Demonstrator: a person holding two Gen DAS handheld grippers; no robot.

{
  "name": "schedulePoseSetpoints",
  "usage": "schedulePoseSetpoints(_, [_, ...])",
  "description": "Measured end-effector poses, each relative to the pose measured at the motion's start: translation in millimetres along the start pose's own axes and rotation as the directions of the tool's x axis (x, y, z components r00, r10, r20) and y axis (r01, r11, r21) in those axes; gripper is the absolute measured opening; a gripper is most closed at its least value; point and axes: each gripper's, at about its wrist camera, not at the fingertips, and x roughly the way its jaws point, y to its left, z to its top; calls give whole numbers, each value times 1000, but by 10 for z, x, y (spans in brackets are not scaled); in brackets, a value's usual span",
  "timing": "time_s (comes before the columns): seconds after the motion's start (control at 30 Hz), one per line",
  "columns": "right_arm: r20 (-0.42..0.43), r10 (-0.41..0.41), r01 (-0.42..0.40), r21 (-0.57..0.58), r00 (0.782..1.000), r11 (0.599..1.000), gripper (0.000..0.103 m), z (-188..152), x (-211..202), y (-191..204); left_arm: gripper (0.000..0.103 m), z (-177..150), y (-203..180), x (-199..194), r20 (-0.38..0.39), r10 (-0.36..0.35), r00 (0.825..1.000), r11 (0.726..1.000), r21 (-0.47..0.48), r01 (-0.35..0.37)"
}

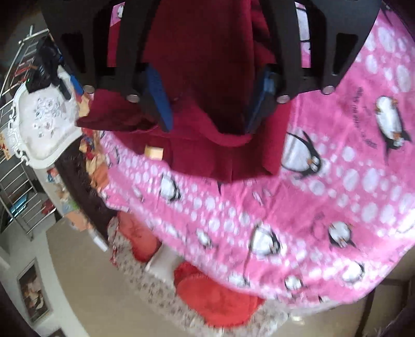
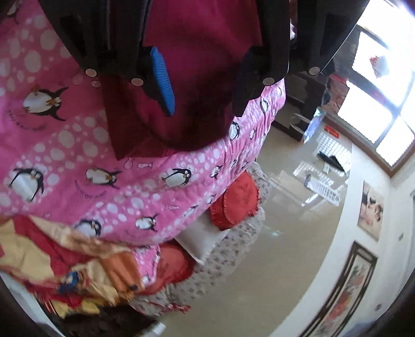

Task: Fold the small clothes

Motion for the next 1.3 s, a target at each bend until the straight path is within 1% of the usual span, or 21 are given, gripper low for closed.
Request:
schedulePoseSetpoints(0.03, [-4, -17, 17, -29, 1000, 999, 45, -13, -8, 36, 63, -14, -35, -80, 38, 12, 999, 1000, 18, -13])
schedulePoseSetpoints(0.13, [-21, -71, 66, -172, 997, 983, 42, -45, 29, 195, 63, -61, -240, -121, 86, 59, 995, 993, 99, -67])
schedulePoseSetpoints(0.17, [-35, -90, 81, -214, 995, 973, 33, -33, 94, 263, 63, -63, -338, -88, 87, 58, 994, 989, 127, -69])
schedulePoseSetpoints(0.23, [-24, -176, 161, -296, 984, 941, 27, 4, 249, 390, 63, -97, -538, 20, 82, 66, 994, 977, 197, -81])
schedulePoseSetpoints(0.3, [-11, -245, 225, -351, 970, 909, 21, 65, 450, 485, 63, -74, -715, 238, 89, 129, 988, 956, 252, -148])
schedulePoseSetpoints(0.33, [-1, -261, 243, -361, 965, 900, 21, 90, 506, 511, 63, -29, -773, 363, 99, 194, 976, 943, 254, -213])
schedulePoseSetpoints(0.37, [18, -289, 274, -381, 957, 883, 21, 154, 634, 558, 63, 23, -805, 456, 109, 233, 966, 934, 252, -253])
schedulePoseSetpoints(0.43, [31, -353, 336, -395, 935, 855, 21, 277, 867, 569, 63, 148, -840, 672, 123, 285, 951, 918, 251, -307])
schedulePoseSetpoints(0.47, [14, -382, 356, -395, 924, 847, 21, 343, 1019, 534, 63, 198, -822, 771, 119, 304, 945, 912, 252, -325])
schedulePoseSetpoints(0.53, [-22, -461, 415, -397, 887, 818, 21, 431, 1341, 392, 63, 281, -726, 994, 118, 374, 920, 889, 239, -392])
schedulePoseSetpoints(0.57, [-38, -482, 431, -392, 876, 813, 21, 446, 1427, 300, 63, 289, -678, 1069, 124, 398, 909, 876, 244, -416])
schedulePoseSetpoints(0.6, [-59, -513, 452, -396, 856, 799, 21, 445, 1561, 164, 63, 279, -586, 1173, 125, 425, 897, 860, 256, -443])
schedulePoseSetpoints(0.63, [-44, -517, 457, -410, 855, 789, 21, 424, 1603, 101, 63, 252, -485, 1250, 106, 438, 893, 855, 257, -450])
schedulePoseSetpoints(0.67, [-5, -505, 455, -428, 863, 781, 22, 398, 1608, 47, 63, 231, -324, 1360, 38, 433, 901, 874, 227, -430])
schedulePoseSetpoints(0.7, [1, -500, 455, -416, 866, 787, 24, 400, 1600, 9, 64, 255, -285, 1316, 55, 402, 914, 892, 200, -404])
schedulePoseSetpoints(0.73, [7, -508, 465, -415, 861, 782, 27, 404, 1597, 3, 64, 271, -248, 1272, 71, 378, 923, 906, 177, -385])
schedulePoseSetpoints(0.77, [1, -528, 482, -408, 849, 775, 43, 403, 1615, -30, 64, 282, -204, 1302, 49, 379, 924, 909, 167, -381])
schedulePoseSetpoints(0.8, [-15, -518, 475, -376, 855, 795, 45, 435, 1608, -110, 64, 288, -199, 1305, 53, 379, 924, 908, 170, -382])
schedulePoseSetpoints(0.9, [-55, -446, 412, -295, 893, 862, 47, 504, 1542, -282, 64, 292, -192, 1329, 56, 399, 915, 897, 182, -402])
schedulePoseSetpoints(1.0, [-68, -419, 387, -273, 905, 881, 47, 520, 1545, -326, 64, 292, -183, 1321, 59, 395, 917, 900, 175, -399])
schedulePoseSetpoints(1.3, [-70, -425, 392, -278, 902, 877, 47, 505, 1508, -327, 64, 294, -238, 1348, 60, 401, 914, 897, 177, -405])
